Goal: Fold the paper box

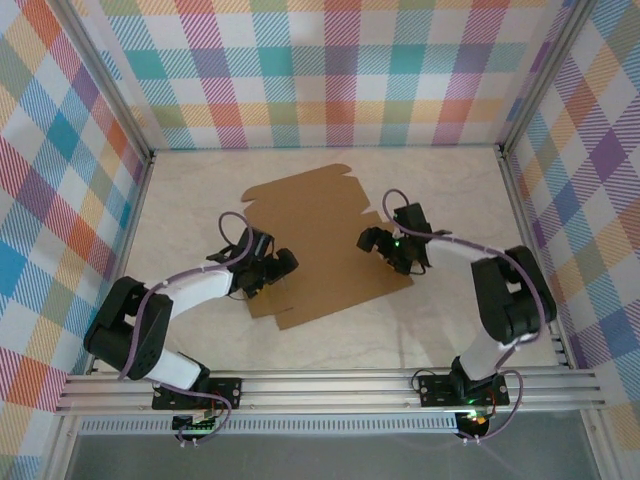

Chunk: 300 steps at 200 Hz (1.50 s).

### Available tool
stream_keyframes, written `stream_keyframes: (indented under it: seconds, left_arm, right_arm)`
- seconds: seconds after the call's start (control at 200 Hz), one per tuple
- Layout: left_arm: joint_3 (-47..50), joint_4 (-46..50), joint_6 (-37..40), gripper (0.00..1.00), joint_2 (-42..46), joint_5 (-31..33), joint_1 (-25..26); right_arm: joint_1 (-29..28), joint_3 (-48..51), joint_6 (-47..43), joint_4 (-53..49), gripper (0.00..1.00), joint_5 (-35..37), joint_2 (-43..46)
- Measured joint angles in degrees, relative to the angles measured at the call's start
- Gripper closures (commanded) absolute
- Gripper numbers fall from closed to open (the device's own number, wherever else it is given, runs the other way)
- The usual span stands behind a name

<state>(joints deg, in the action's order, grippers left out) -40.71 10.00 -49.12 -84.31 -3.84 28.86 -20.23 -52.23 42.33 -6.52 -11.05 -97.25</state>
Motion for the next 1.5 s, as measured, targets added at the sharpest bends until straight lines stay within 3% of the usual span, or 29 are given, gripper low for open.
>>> stream_keyframes:
  seconds: [0.28, 0.465, 0.575, 0.705, 0.955, 1.195, 1.355, 1.5]
  left_arm:
    - [-0.07, 2.8, -2.08, 0.0, 1.18, 2.14, 17.35]
    - [-7.93, 8.79, 3.21, 0.0, 1.16, 5.73, 21.75]
    - [-15.47, 11.04, 8.92, 0.0, 1.09, 7.74, 19.21]
    - [-22.51, 11.52, 16.98, 0.0, -0.76, 9.97, 12.28]
    - [-32.7, 12.68, 28.3, 0.01, -14.86, 6.58, -2.56]
    - [-34.1, 14.08, 27.54, 0.11, -26.23, -0.22, -7.61]
    - [-30.29, 12.31, 22.67, 0.13, -25.03, -0.85, -8.02]
    - [-20.06, 7.52, 15.23, 0.13, -17.86, -1.81, -8.0]
  right_arm:
    - [1.29, -23.21, -5.46, -3.98, 0.0, -2.73, -17.49]
    - [1.14, -27.96, -9.09, -5.68, 0.0, -5.35, -19.02]
    - [1.44, -22.4, -10.01, -3.89, 0.0, -4.42, -12.2]
    - [2.67, -10.14, -8.87, -0.46, 0.0, -3.54, 1.03]
    - [4.11, 10.73, -2.01, 3.63, 0.0, -4.07, 17.27]
    - [1.53, 19.85, 5.79, 8.07, 0.0, -7.96, 17.73]
    - [-1.7, 17.73, 7.87, 12.13, 0.0, -9.22, 12.24]
    - [-1.66, 12.72, 8.74, 12.2, 0.0, -9.66, 6.91]
